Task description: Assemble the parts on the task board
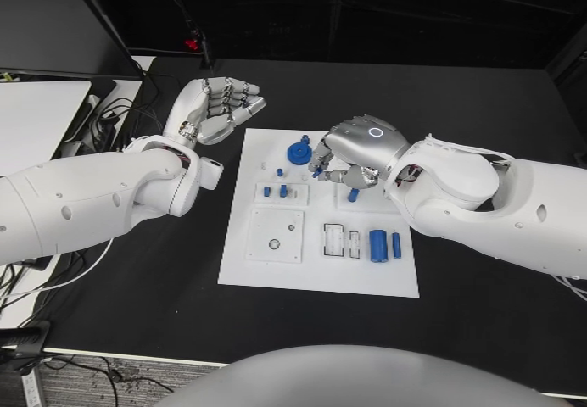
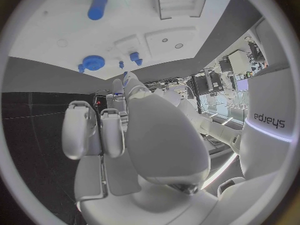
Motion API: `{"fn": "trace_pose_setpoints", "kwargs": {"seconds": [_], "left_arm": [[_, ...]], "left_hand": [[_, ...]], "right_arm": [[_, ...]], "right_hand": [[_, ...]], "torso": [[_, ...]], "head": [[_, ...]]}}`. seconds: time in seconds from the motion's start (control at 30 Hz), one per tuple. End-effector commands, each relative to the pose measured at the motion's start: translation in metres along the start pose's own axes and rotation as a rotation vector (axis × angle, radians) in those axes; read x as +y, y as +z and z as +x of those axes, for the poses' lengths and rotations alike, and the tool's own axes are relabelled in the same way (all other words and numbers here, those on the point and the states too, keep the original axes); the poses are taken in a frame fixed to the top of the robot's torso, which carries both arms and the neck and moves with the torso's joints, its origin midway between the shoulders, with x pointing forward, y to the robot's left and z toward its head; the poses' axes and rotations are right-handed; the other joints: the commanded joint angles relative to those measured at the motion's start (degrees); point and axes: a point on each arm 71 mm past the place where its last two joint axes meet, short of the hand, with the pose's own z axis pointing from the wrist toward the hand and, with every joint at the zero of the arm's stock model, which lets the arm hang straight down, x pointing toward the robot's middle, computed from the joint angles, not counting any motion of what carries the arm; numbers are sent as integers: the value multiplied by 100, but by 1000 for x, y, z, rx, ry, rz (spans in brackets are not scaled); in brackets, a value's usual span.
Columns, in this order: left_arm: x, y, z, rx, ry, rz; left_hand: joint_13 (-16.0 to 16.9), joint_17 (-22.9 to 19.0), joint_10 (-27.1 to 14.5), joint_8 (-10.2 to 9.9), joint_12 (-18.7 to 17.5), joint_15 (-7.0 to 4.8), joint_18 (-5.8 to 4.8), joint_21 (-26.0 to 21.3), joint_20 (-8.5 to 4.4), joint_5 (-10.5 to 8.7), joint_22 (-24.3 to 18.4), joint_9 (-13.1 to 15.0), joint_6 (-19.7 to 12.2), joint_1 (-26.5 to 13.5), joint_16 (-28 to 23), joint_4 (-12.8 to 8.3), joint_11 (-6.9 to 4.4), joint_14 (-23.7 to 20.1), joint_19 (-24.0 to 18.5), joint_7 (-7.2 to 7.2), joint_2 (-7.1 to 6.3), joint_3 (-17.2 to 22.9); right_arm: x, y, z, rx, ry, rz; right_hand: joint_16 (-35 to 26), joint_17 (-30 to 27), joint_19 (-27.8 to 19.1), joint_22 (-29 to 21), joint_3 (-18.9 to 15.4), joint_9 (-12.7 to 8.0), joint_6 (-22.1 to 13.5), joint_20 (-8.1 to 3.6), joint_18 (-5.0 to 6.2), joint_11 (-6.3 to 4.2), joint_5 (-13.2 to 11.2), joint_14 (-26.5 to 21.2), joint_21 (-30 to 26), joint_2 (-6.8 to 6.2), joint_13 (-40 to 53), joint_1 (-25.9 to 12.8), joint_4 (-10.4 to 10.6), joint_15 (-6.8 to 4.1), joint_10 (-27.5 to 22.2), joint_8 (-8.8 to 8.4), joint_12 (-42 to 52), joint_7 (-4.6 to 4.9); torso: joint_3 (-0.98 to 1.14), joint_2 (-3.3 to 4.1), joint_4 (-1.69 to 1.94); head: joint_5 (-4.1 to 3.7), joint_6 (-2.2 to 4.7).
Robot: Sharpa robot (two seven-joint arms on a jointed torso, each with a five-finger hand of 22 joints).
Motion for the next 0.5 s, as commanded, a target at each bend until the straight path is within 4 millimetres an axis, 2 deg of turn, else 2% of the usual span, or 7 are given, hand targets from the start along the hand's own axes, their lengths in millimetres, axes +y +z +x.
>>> {"fn": "trace_pose_setpoints", "kwargs": {"seconds": [0.03, 0.17, 0.2, 0.33, 0.5], "left_arm": [[-5, 1, 0, -1, -3, 56], [-5, 1, 0, -1, -3, 57], [-5, 1, 0, -1, -3, 57], [-5, 1, 0, -2, -2, 57], [-5, 1, 0, -3, -1, 57]], "left_hand": [[1, -5, -30, 18, 25, 0, 63, -35, -2, 39, -9, -8, -44, -2, 32, 0, -17, 20, 47, 144, 50, -25], [1, -7, -31, 19, 27, 0, 63, -35, -2, 39, -11, -8, -46, -1, 33, 0, -17, 20, 48, 144, 51, -27], [1, -7, -31, 19, 27, 0, 63, -35, -2, 39, -11, -8, -46, -1, 33, 0, -17, 20, 48, 144, 51, -27], [0, -9, -32, 20, 28, 0, 63, -35, -2, 39, -12, -8, -47, -1, 34, 0, -17, 19, 48, 144, 52, -29], [0, -9, -33, 20, 29, 0, 63, -35, -2, 39, -13, -9, -48, -1, 34, 1, -16, 18, 49, 144, 52, -30]], "right_arm": [[11, 6, 2, 45, 1, -45], [21, 13, 4, 65, 4, -73], [24, 15, 5, 71, 4, -81], [34, 22, 8, 91, 6, -113], [40, 26, 14, 119, 9, -134]], "right_hand": [[26, 2, 35, 802, 41, 46, -2, -30, -88, 15, 21, 355, 12, 82, -8, 5, -3, -38, -6, -2, -31, 22], [25, -2, 29, 796, 49, 44, -10, -29, -85, 19, 21, 354, 0, 85, -8, 4, -4, -36, -14, -9, -32, 26], [24, -4, 29, 795, 54, 43, -14, -29, -85, 20, 21, 354, 0, 86, -8, 5, -5, -35, -18, -12, -32, 28], [20, -13, 21, 786, 67, 42, -22, -28, -81, 23, 22, 352, -16, 90, -8, 10, -9, -32, -27, -19, -33, 33], [20, -14, 20, 786, 77, 40, -29, -27, -81, 27, 23, 352, -17, 92, -8, 15, -14, -30, -37, -26, -33, 38]], "torso": [[-2, -2, 14], [-4, -1, 16], [-5, -1, 22], [0, -3, 3], [1, 3, 12]], "head": [[160, -78], [298, -145], [315, -153], [452, -153], [507, -153]]}}
